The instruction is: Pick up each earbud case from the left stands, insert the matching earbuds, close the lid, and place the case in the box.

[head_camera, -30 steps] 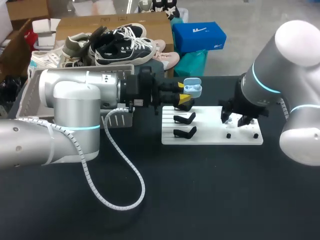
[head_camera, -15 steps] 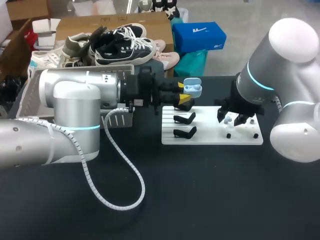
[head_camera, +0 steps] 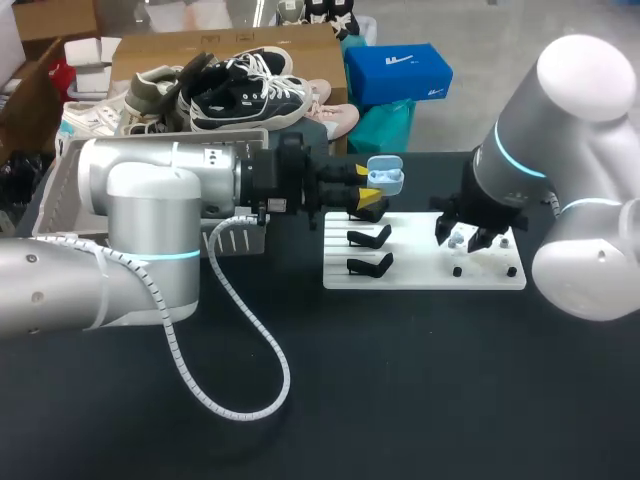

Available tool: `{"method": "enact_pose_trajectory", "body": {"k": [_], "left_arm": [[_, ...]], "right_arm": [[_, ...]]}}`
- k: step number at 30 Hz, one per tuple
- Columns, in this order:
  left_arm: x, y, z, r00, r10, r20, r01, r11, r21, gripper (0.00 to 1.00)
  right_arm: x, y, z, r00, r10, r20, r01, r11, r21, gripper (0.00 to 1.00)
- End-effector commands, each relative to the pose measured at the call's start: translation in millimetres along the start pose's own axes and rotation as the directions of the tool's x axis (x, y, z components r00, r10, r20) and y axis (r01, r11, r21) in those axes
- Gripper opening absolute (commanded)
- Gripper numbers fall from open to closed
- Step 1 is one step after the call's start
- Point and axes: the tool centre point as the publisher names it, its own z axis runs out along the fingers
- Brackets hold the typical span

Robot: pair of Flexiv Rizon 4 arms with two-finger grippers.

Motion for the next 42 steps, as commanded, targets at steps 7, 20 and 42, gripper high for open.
{"method": "enact_pose_trajectory", "body": {"k": [7,20,42], "left_arm": [[0.3,-0.7,-0.1,1.0,0.001,0.001,-0.001,1.0,-0.003,0.0],[0.3,-0.7,-0.1,1.0,0.001,0.001,-0.001,1.0,-0.003,0.0],[0.3,-0.7,-0.1,1.0,0.001,0.001,-0.001,1.0,-0.003,0.0]], "right_arm": [[-1.7,-1.2,2.3,1.0,0.016,-0.005,-0.016,1.0,0.0,0.41],[-3.7,-1.6,2.9,1.0,0.029,-0.004,-0.029,1.0,0.003,0.36],[-3.2,-1.5,4.4,0.999,0.052,-0.012,-0.052,0.999,-0.001,0.2]]}}
